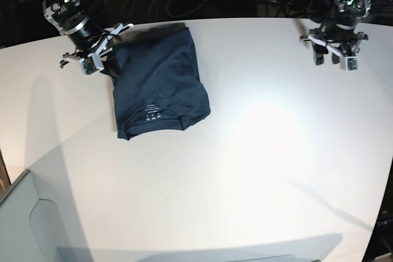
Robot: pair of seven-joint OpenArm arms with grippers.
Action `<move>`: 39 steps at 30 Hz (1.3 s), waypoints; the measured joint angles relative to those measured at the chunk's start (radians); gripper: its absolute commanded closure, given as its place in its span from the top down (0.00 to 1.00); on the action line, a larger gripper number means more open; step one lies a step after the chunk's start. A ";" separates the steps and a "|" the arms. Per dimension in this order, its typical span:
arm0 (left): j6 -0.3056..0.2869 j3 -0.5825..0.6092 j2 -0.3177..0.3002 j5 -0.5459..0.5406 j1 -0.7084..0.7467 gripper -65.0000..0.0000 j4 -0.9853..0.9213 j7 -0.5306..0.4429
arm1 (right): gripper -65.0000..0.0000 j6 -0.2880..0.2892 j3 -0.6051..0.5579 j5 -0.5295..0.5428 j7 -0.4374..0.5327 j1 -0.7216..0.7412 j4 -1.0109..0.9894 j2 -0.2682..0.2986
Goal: Fold the T-shirt properly
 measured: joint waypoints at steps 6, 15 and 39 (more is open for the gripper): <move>0.003 -0.069 -0.003 -0.105 0.048 0.43 -0.001 -0.002 | 0.00 0.000 0.025 0.000 -0.017 0.019 -0.103 0.000; 0.003 -0.074 0.023 -0.117 0.118 0.43 -0.001 -0.002 | 0.00 0.000 0.022 0.003 -0.003 -0.039 -0.114 -0.002; 0.000 -0.074 0.146 -0.120 0.306 0.00 0.004 -0.011 | 0.00 -0.004 0.066 0.183 -0.004 -0.240 0.101 0.009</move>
